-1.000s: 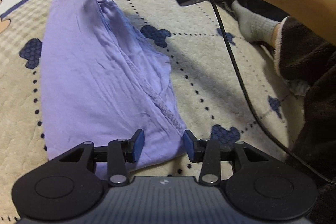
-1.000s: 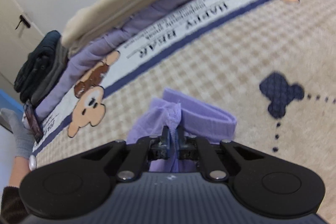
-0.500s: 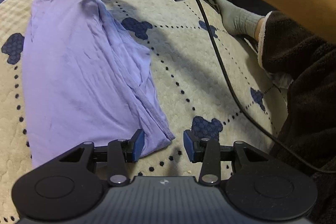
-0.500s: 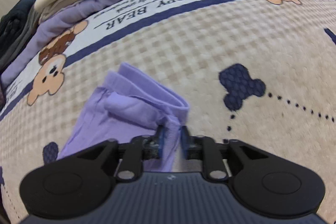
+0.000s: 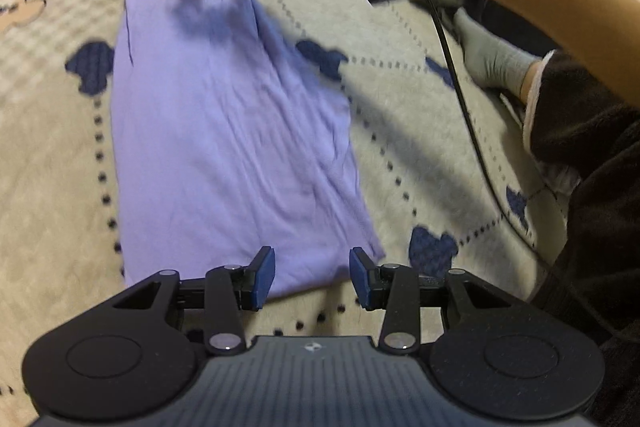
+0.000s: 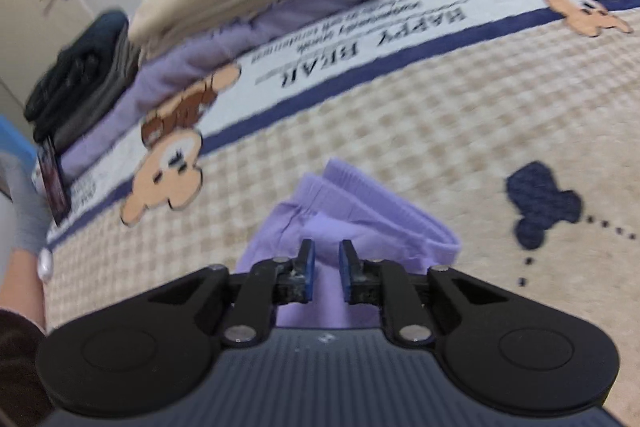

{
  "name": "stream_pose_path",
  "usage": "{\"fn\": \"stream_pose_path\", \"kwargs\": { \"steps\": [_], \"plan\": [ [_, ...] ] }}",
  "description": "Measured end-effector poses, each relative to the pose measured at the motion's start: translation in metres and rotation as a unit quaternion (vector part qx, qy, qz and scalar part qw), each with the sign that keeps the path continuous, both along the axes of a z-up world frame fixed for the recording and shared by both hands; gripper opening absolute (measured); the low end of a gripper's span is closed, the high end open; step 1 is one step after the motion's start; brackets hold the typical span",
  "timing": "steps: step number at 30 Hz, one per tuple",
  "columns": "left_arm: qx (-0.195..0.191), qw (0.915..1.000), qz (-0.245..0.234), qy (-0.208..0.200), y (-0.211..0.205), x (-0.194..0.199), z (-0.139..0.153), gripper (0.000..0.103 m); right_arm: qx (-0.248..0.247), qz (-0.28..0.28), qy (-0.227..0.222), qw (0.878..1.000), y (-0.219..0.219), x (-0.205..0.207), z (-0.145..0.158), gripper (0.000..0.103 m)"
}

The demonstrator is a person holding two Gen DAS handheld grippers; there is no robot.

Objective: Fold clothes

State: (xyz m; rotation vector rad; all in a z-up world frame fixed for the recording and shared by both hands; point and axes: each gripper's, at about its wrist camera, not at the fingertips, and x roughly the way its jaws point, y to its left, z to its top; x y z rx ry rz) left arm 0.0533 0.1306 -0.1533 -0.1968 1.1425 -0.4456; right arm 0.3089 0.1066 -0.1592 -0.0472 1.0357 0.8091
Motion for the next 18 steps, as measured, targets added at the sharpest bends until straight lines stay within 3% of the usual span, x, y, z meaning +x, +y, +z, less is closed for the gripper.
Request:
{"fn": "stream_pose_path", "kwargs": {
  "steps": [5, 7, 11, 13, 18],
  "plan": [
    [-0.008, 1.0000, 0.005, 0.000, 0.003, -0.001, -0.002, 0.045, 0.003, -0.011, -0.004, 1.000, 0.017, 0.020, -0.008, 0.011],
    [-0.015, 0.9999, 0.007, 0.000, 0.005, -0.001, -0.002, 0.046, 0.017, -0.021, -0.016, 1.000, 0.018, 0.025, -0.002, 0.019],
    [-0.037, 0.9991, 0.020, -0.005, 0.011, -0.002, 0.001, 0.045, 0.034, -0.024, -0.015, 0.999, 0.015, 0.022, 0.012, 0.019],
    [-0.054, 0.9979, 0.028, -0.024, 0.017, -0.005, 0.007, 0.045, 0.026, -0.005, -0.014, 1.000, 0.010, 0.006, 0.018, 0.019],
    [-0.044, 0.9967, 0.054, -0.041, 0.027, -0.005, 0.014, 0.044, 0.003, 0.058, 0.002, 0.998, 0.002, -0.036, 0.014, 0.019]
  ]
}}
